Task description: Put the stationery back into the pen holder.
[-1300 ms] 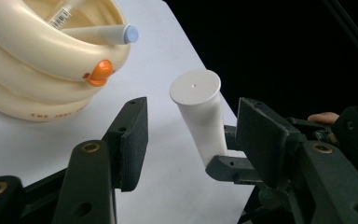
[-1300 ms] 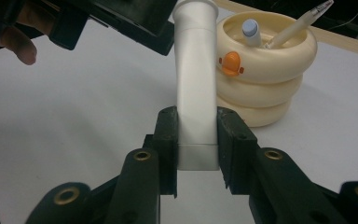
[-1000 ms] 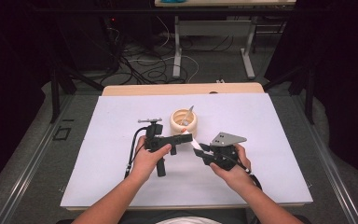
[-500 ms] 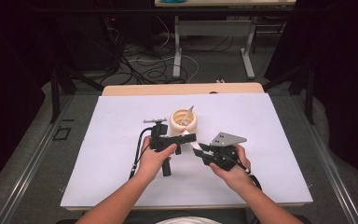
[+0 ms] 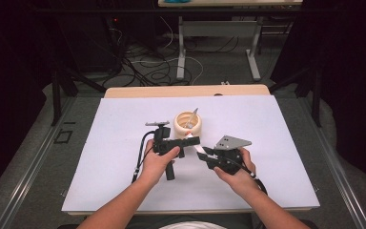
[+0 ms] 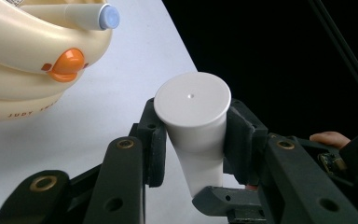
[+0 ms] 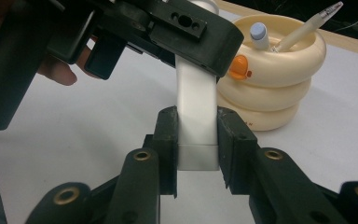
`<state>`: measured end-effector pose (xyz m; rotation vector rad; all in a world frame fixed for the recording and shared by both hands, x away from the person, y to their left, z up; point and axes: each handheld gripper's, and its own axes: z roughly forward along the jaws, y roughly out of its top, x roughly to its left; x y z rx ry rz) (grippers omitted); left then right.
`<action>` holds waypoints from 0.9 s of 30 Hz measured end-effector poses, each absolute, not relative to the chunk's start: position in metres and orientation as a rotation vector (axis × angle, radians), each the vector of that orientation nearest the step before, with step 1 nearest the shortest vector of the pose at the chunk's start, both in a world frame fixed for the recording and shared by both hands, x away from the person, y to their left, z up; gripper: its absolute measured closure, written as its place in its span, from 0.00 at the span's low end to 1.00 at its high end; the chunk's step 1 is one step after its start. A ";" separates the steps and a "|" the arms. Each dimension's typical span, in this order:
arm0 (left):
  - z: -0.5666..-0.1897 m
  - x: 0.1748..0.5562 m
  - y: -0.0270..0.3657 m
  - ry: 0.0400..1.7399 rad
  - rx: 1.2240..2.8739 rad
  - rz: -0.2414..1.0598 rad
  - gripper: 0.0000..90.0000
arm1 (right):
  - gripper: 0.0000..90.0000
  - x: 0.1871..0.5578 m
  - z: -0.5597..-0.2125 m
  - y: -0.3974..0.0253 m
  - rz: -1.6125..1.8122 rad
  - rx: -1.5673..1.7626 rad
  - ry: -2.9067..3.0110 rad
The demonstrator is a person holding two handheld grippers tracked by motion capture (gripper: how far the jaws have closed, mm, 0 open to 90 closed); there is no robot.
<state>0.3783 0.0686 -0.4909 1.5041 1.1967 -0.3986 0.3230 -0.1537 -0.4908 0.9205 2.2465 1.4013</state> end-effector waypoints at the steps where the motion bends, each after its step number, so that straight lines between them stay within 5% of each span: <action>1: -0.491 0.378 0.069 1.199 1.502 -0.401 0.71 | 0.79 0.323 -0.491 -0.154 1.402 0.920 2.245; 14: -0.489 0.378 0.070 1.188 1.507 -0.407 0.73 | 0.79 0.324 -0.493 -0.152 1.412 0.920 2.250; 27: -0.480 0.383 0.076 1.139 1.552 -0.274 0.74 | 0.70 0.326 -0.495 -0.152 1.404 0.926 2.290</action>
